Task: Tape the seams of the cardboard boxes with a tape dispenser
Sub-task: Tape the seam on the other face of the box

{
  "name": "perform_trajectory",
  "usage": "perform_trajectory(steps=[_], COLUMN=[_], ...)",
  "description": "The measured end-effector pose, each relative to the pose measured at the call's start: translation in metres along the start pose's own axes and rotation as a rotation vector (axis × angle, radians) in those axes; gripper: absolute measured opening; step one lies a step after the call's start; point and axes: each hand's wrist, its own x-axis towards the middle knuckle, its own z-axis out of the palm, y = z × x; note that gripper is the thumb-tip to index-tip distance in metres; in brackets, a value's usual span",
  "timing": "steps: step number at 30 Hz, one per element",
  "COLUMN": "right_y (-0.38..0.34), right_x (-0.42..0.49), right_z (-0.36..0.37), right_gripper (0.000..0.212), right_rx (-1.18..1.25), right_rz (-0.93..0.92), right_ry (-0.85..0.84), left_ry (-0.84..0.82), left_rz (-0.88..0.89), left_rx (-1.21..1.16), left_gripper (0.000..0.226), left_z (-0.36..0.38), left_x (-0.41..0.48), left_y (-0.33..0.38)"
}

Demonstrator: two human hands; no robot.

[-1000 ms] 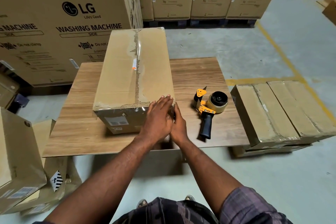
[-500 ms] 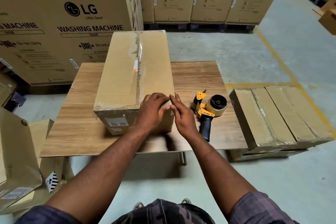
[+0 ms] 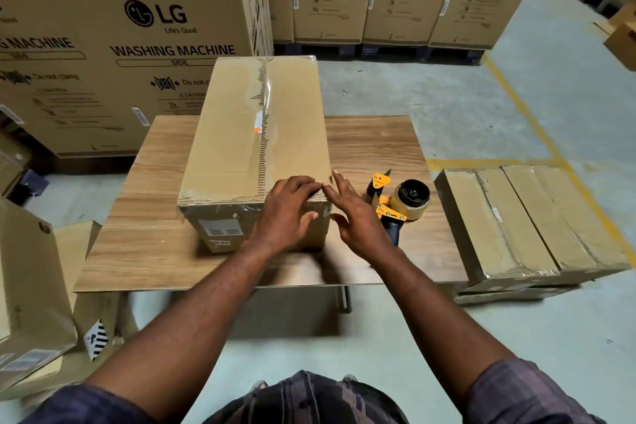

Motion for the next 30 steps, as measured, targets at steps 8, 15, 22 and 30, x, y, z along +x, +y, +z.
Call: perform_trajectory(steps=[8, 15, 22, 30], right_y=[-0.002, -0.019, -0.033, -0.041], right_x=[0.02, 0.035, 0.056, 0.042], right_z=[-0.021, -0.038, -0.044, -0.029], right_gripper=[0.046, 0.028, 0.018, 0.018], right_rx=[-0.05, -0.211, -0.509, -0.249], right_rz=[-0.077, 0.011, 0.075, -0.113], right_ry=[-0.037, -0.147, -0.243, -0.067], left_ry=[0.023, 0.003, 0.006, 0.112], left_rz=[-0.033, -0.057, -0.07, -0.012], left_rx=[-0.032, -0.027, -0.072, -0.039], left_gripper=[0.056, 0.057, 0.055, 0.023], left_z=[0.0, 0.0, -0.002, -0.017], left_x=[0.0, 0.001, 0.001, -0.01], left_y=[0.003, 0.004, 0.004, -0.014])
